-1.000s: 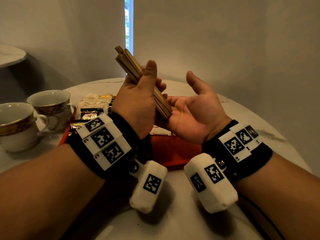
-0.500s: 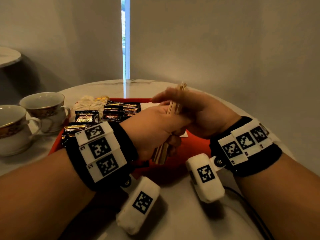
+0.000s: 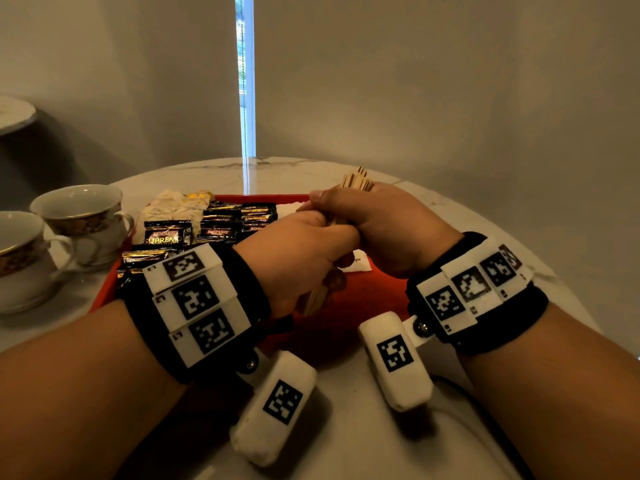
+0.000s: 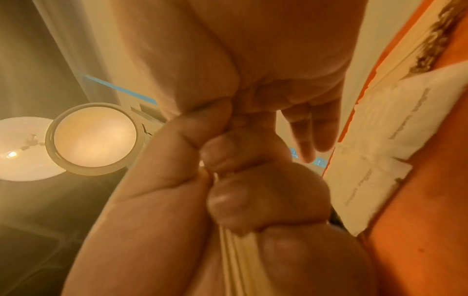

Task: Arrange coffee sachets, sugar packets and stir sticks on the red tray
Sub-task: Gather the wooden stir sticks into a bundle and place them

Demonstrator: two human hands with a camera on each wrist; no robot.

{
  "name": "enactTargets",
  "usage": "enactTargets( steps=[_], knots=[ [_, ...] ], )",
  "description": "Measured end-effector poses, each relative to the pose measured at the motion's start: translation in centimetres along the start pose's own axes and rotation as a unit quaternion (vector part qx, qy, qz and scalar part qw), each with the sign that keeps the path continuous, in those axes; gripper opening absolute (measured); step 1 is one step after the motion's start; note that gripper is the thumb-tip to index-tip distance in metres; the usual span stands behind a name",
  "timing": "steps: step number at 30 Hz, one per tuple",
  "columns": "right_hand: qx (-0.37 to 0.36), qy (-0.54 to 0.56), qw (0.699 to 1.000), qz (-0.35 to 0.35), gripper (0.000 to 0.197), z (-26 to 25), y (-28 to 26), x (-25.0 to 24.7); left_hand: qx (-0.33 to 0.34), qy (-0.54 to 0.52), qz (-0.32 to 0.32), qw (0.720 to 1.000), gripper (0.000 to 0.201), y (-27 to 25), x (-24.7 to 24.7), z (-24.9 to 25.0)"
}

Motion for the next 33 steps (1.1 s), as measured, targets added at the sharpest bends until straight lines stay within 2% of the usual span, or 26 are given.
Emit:
enactTargets(
  steps=[3,5,9,11,12,14,16,18,21,23,25,27,31,33],
  knots=[
    [0.007,-0.004,1.0,-0.017,0.043,0.0,0.0,-0.2,-0.018,-0.023,-0.023,0.999,0.011,-0.3,0.3,0.2],
    [0.008,-0.019,1.0,-0.001,0.058,0.1,0.3,-0.9,-0.022,-0.027,-0.034,0.999,0.013,-0.5,0.5,0.3],
    [0.005,0.054,0.991,0.122,0.071,-0.1,0.7,-2.5,-0.029,-0.003,-0.032,0.999,0.023,-0.6,0.4,0.1],
    [-0.013,0.051,0.988,0.143,0.076,-0.5,0.7,-3.0,-0.036,0.028,-0.037,0.998,0.025,-0.6,0.4,0.0],
    [-0.022,0.035,0.991,0.125,0.079,-0.7,0.6,-2.9,-0.037,0.034,-0.043,0.998,0.025,-0.5,0.4,-0.1],
    [-0.025,-0.022,0.999,0.04,0.084,-0.9,0.2,-2.1,-0.042,0.032,-0.063,0.997,0.024,-0.7,0.6,-0.2],
    [-0.026,-0.085,0.996,-0.026,0.078,-1.2,-0.4,-1.5,-0.049,0.036,-0.08,0.995,0.025,-0.7,0.6,-0.3],
    [-0.041,-0.094,0.995,-0.019,0.075,-1.4,-0.6,-1.7,-0.043,0.03,-0.086,0.995,0.025,-0.7,0.6,-0.3],
    [-0.053,-0.053,0.997,0.014,0.082,-1.7,-0.3,-2.2,-0.035,0.031,-0.087,0.995,0.024,-0.6,0.5,-0.1],
    [-0.07,-0.056,0.996,-0.016,0.088,-1.5,-0.3,-2.1,-0.038,0.028,-0.099,0.994,0.024,-0.6,0.5,-0.2],
    [-0.086,-0.086,0.991,-0.061,0.083,-1.7,-0.6,-1.5,-0.048,0.023,-0.113,0.992,0.024,-0.7,0.6,-0.2],
    [-0.104,-0.098,0.987,-0.068,0.075,-1.9,-0.7,-1.4,-0.057,0.018,-0.12,0.991,0.025,-0.7,0.6,-0.3],
    [-0.135,0.017,0.99,-0.024,0.077,-1.1,-0.4,-2.3,-0.051,-0.023,-0.159,0.986,0.027,-0.9,0.7,0.1],
    [-0.152,0.069,0.986,-0.026,0.073,-0.6,-0.2,-2.1,-0.052,-0.031,-0.181,0.982,0.028,-1.0,0.8,0.1]
  ],
)
Point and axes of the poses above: each hand's wrist, its own y-axis towards the middle knuckle, its own x-axis out of the palm, z = x × y, the point moved 3 cm from there along y, towards the middle knuckle, and after that the axes turned 11 degrees about -x, right-handed, at the moved point
